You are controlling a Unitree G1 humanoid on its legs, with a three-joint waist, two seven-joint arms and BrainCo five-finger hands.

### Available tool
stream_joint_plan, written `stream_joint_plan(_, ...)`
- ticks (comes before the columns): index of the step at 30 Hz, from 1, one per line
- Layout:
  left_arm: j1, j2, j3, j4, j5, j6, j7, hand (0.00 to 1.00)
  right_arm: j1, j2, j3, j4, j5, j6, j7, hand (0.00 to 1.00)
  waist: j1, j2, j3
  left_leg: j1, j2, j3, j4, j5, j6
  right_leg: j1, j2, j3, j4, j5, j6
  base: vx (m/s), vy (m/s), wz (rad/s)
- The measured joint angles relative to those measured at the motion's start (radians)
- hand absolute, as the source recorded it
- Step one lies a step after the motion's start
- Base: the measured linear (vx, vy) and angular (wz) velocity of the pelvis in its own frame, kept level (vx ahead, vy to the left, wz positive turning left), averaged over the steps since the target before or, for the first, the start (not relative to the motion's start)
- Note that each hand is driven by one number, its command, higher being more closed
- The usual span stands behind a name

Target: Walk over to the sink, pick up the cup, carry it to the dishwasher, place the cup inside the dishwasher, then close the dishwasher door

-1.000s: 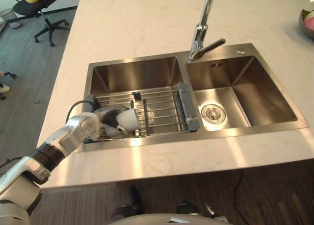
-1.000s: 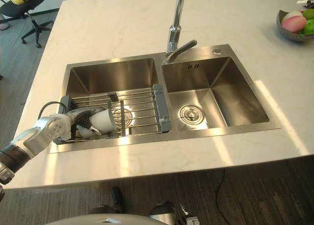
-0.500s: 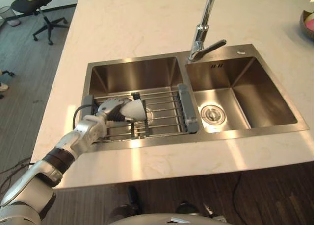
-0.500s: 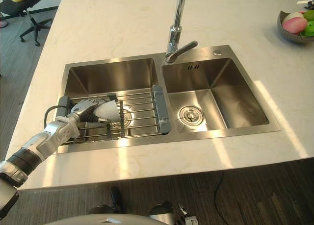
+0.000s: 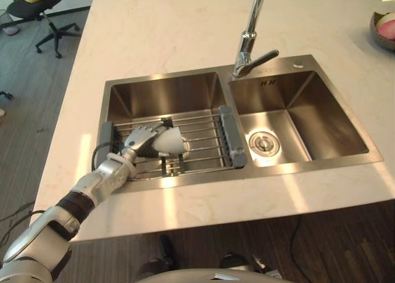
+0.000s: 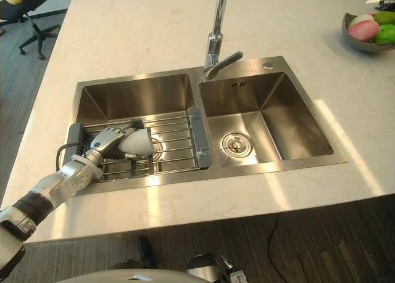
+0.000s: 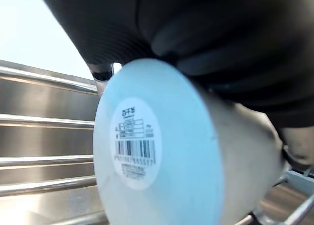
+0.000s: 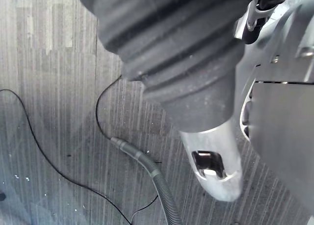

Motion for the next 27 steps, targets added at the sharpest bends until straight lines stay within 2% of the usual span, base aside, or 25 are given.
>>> stream_joint_plan(3,0.032,0.001,0.001,-0.066,-0.087,-0.008,0.037,1.0,0.001,0.0,0.001,0.0,0.001,0.0,0.0,0.0,-0.001,0.0,0.0,0.0,0.001,-0.001,0.0,0.0,0.0,-0.001,0.0,-0.003,0.003,0.0,0.0,0.0,0.0,0.0)
stream_joint_plan(5,0.072,0.0,0.017,-0.169,-0.168,-0.015,0.071,1.0,0.002,0.002,-0.001,0.0,0.001,0.0,-0.001,0.0,0.002,0.0,0.0,-0.001,0.003,-0.006,0.0,0.0,-0.001,0.0,0.0,-0.012,0.006,0.0,0.0,0.0,-0.025,0.07)
stream_joint_plan(8,0.112,-0.021,0.125,-0.322,-0.238,-0.054,0.115,1.0,0.004,0.008,-0.029,0.001,0.0,-0.001,0.001,0.0,0.02,0.0,0.0,-0.001,0.003,-0.015,0.0,0.004,-0.002,0.003,0.001,-0.028,0.013,0.0,0.0,-0.02,-0.022,0.08)
stream_joint_plan(11,0.111,-0.029,0.214,-0.372,-0.244,-0.095,0.152,1.0,0.005,0.014,-0.081,0.001,-0.001,-0.003,0.012,0.0,0.033,0.0,0.0,-0.001,0.004,-0.031,0.0,0.01,-0.002,0.008,0.003,-0.04,0.019,0.0,-0.001,-0.05,-0.017,0.13)
stream_joint_plan(17,0.11,-0.031,0.268,-0.433,-0.252,-0.163,0.197,1.0,0.007,0.035,-0.16,0.001,-0.035,-0.008,0.048,0.0,0.061,-0.014,0.009,-0.004,0.003,-0.046,0.0,0.023,0.004,0.011,0.003,-0.057,0.02,-0.005,-0.008,-0.06,-0.007,0.07)
stream_joint_plan(19,0.109,-0.052,0.305,-0.467,-0.275,-0.192,0.218,1.0,0.013,0.046,-0.166,0.001,-0.041,-0.007,0.048,0.0,0.06,-0.017,0.011,-0.012,-0.001,-0.064,0.0,0.027,0.007,0.012,0.002,-0.077,0.017,-0.01,-0.014,-0.07,-0.008,0.21)
stream_joint_plan(21,0.109,-0.073,0.33,-0.485,-0.305,-0.198,0.225,1.0,0.019,0.053,-0.175,0.001,-0.041,-0.008,0.048,0.0,0.067,-0.019,0.012,-0.014,-0.003,-0.067,0.0,0.028,0.008,0.012,0.001,-0.081,0.017,-0.013,-0.017,-0.03,-0.005,0.11)
stream_joint_plan(23,0.109,-0.113,0.389,-0.506,-0.42,-0.209,0.242,1.0,0.024,0.065,-0.181,0.001,-0.042,-0.008,0.045,0.0,0.085,-0.027,0.013,-0.014,-0.005,-0.067,0.0,0.028,0.008,0.014,0.001,-0.081,0.018,-0.012,-0.017,0.0,0.0,0.0)
stream_joint_plan(27,0.109,-0.159,0.487,-0.514,-0.627,-0.217,0.257,1.0,0.023,0.083,-0.198,-0.001,-0.076,-0.006,0.043,0.0,0.098,-0.052,0.009,-0.014,-0.012,-0.082,0.0,0.028,0.008,0.025,0.004,-0.09,0.018,-0.013,-0.019,0.03,-0.034,0.12)
